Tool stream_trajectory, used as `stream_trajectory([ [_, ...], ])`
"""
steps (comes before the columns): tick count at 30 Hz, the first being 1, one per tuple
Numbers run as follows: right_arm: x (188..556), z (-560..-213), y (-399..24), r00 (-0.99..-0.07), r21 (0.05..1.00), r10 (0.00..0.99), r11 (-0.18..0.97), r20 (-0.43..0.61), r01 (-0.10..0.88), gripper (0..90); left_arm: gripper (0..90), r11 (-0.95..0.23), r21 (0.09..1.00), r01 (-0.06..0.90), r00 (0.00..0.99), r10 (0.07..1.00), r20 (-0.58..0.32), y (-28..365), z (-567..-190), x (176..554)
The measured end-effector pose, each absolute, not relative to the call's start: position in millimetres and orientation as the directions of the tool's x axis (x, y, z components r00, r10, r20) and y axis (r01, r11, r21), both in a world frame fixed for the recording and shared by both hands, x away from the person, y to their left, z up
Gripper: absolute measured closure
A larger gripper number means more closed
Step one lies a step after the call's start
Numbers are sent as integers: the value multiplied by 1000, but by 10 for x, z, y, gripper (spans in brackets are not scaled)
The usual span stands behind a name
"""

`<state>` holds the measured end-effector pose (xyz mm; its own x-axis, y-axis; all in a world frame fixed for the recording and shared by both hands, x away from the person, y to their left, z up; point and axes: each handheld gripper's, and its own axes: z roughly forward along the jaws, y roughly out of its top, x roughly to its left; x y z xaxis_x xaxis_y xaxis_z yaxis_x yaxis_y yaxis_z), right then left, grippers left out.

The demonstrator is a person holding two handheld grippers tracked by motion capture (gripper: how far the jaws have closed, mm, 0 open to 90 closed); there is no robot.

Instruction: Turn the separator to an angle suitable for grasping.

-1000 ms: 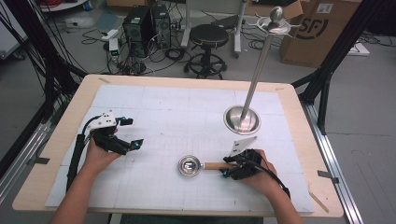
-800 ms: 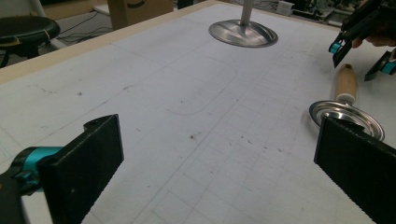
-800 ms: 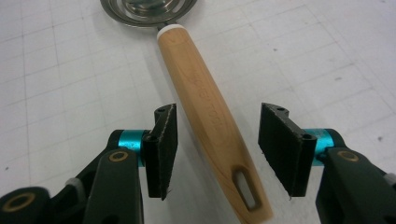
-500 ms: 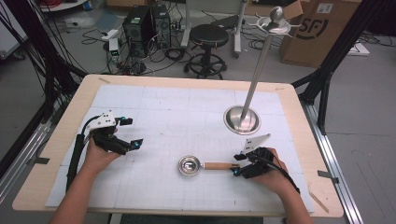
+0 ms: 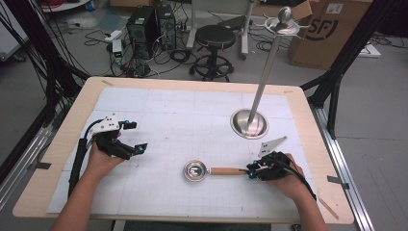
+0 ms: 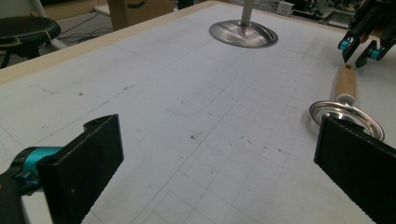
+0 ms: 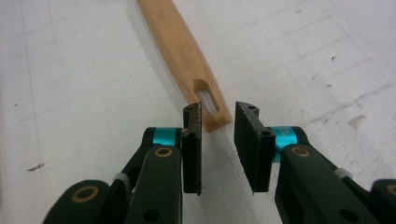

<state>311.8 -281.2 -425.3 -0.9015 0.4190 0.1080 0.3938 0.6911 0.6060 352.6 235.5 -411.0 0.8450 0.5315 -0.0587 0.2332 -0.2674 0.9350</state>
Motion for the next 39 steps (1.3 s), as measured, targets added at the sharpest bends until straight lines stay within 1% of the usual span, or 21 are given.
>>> stream_trajectory([
  [3, 3121, -4275, -2788, -902, 591, 418, 703, 106, 395, 721, 19, -267, 935, 234, 844, 533, -59, 2354, -4111, 3527],
  [4, 3121, -4285, -2776, -902, 589, 418, 705, 104, 395, 709, 19, -268, 934, 234, 844, 533, -59, 2353, -4112, 3527],
  [8, 3127, -4299, -2750, -901, 603, 417, 691, 115, 397, 716, 19, -271, 933, 235, 845, 532, -59, 2343, -4118, 3531],
  [9, 3131, -4305, -2738, -902, 610, 415, 687, 116, 394, 726, 19, -271, 933, 235, 845, 532, -58, 2338, -4121, 3534],
  [11, 3128, -4300, -2710, -905, 618, 411, 684, 112, 387, 806, 19, -271, 933, 238, 843, 535, -59, 2336, -4123, 3533],
  [12, 3132, -4299, -2683, -910, 625, 402, 686, 102, 373, 811, 19, -271, 933, 238, 843, 535, -60, 2337, -4121, 3533],
  [20, 3185, -4306, -2436, -917, 627, 391, 695, 83, 353, 790, 19, -256, 937, 238, 838, 542, -65, 2367, -4111, 3543],
  [23, 3198, -4309, -2310, -927, 620, 368, 710, 77, 334, 773, 19, -249, 938, 239, 837, 542, -69, 2372, -4108, 3545],
  [31, 3203, -4310, -2083, -936, 619, 347, 724, 55, 305, 765, 19, -250, 940, 233, 840, 539, -65, 2375, -4101, 3546],
  [34, 3196, -4311, -2057, -937, 618, 346, 727, 47, 299, 729, 19, -254, 939, 233, 842, 535, -64, 2365, -4100, 3543],
  [37, 3189, -4296, -2078, -933, 630, 356, 713, 54, 308, 642, 19, -256, 939, 228, 844, 533, -60, 2352, -4094, 3530],
  [39, 3185, -4249, -2145, -927, 662, 370, 681, 56, 312, 599, 19, -262, 939, 223, 849, 526, -55, 2343, -4078, 3519],
])
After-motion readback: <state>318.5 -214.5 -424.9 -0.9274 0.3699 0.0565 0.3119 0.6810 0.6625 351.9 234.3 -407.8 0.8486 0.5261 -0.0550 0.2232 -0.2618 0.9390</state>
